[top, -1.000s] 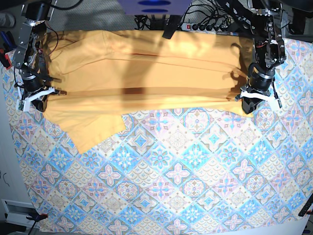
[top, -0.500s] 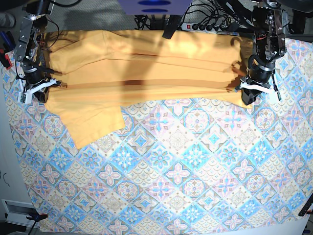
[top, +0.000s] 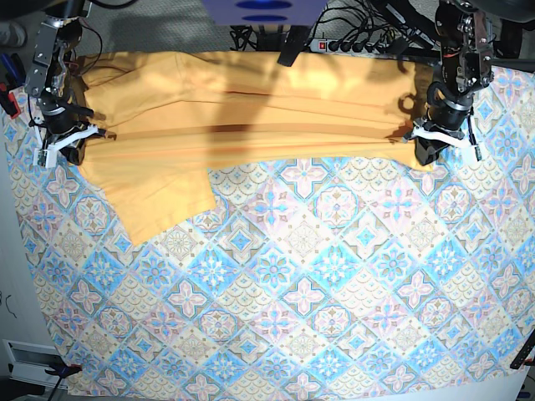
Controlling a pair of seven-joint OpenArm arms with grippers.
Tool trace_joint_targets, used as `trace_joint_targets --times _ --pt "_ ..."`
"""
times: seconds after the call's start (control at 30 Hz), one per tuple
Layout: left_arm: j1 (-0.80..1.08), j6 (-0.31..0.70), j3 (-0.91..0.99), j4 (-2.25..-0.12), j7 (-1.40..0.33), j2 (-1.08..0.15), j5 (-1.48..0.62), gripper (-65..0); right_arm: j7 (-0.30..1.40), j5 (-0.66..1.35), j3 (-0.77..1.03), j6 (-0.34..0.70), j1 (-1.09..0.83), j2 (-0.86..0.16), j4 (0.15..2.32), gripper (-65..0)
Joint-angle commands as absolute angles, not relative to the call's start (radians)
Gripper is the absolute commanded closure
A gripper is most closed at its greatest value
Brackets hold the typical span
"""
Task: Fold the T-shirt properly
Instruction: 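Lift the folded shirt with both grippers and pull it toward the collar edge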
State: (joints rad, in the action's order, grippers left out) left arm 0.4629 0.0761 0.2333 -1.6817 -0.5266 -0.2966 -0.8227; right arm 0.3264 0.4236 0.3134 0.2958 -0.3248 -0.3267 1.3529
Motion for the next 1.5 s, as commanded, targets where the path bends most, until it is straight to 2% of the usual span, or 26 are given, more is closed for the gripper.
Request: trace_joint_targets --times 0.0,0.77,1.1,1.23,1.33,1.47 --pt "0.470 0.076 0.240 -1.701 -0.498 -0.311 -0.822 0.0 0.303 0.427 0.320 0.289 -0.321 -0.346 1.365 -0.2" --pt "0.581 0.068 0.222 -1.623 -0.501 -0.335 -0.823 -0.9 0.305 0.426 0.318 0.289 -0.314 -0.315 1.363 -0.2" --pt "0.587 0.074 0.220 -1.629 -0.501 -0.334 -0.831 -32.5 0.305 0.426 0.318 0.289 -0.314 -0.312 1.363 -0.2" --pt "0.593 0.074 0.228 -1.709 -0.499 -0.332 -0.832 -44.0 0.305 0.426 0.318 0.289 -0.314 -0.312 1.363 -0.2" --pt "0.610 0.074 0.242 -1.767 -0.493 -0.332 -0.865 -48.9 0.303 0.426 0.318 0.289 -0.314 -0.312 1.363 -0.2" --pt "0.602 0.076 0.265 -1.808 -0.493 -0.332 -0.957 -49.9 0.302 0.426 0.318 0.289 -0.314 -0.312 1.363 -0.2"
